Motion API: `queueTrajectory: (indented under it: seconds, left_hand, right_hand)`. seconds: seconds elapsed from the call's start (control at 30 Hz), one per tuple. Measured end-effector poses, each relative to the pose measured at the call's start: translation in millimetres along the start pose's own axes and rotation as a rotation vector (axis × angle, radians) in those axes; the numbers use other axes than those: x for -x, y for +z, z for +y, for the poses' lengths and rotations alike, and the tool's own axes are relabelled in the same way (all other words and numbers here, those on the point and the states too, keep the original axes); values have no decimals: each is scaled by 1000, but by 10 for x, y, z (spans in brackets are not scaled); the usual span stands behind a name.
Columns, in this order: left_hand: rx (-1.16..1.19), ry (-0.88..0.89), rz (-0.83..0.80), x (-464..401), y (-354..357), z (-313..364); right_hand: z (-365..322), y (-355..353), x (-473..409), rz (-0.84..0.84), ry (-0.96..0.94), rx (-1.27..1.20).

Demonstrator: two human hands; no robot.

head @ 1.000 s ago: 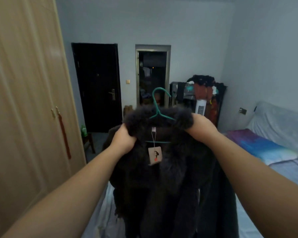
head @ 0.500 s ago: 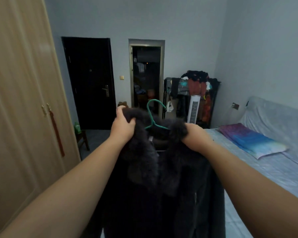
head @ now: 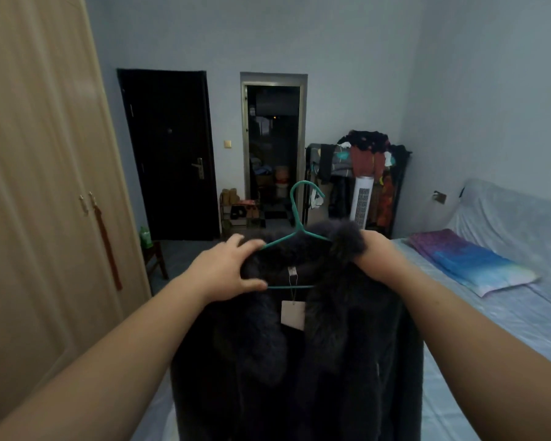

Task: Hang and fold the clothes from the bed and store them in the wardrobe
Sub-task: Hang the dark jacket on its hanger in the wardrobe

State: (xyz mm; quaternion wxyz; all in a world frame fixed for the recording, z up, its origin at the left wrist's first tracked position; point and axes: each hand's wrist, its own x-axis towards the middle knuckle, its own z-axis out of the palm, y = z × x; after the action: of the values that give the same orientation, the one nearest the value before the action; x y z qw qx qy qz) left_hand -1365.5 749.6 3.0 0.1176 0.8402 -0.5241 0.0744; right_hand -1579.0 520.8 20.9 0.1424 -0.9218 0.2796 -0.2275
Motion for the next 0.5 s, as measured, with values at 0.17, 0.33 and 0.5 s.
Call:
queueTrajectory:
  seconds: [0.17, 0.33, 0.5]
  left_hand:
    - [51, -30, 103, -74, 179, -56]
    - [66, -42, 232, -135, 43, -200]
    - [106, -42, 323, -150, -24, -82]
  right_hand:
    - [52, 9, 2, -121, -50, -20]
    - [185, -33, 64, -96, 63, -182]
    - [348, -4, -6, 75, 85, -142]
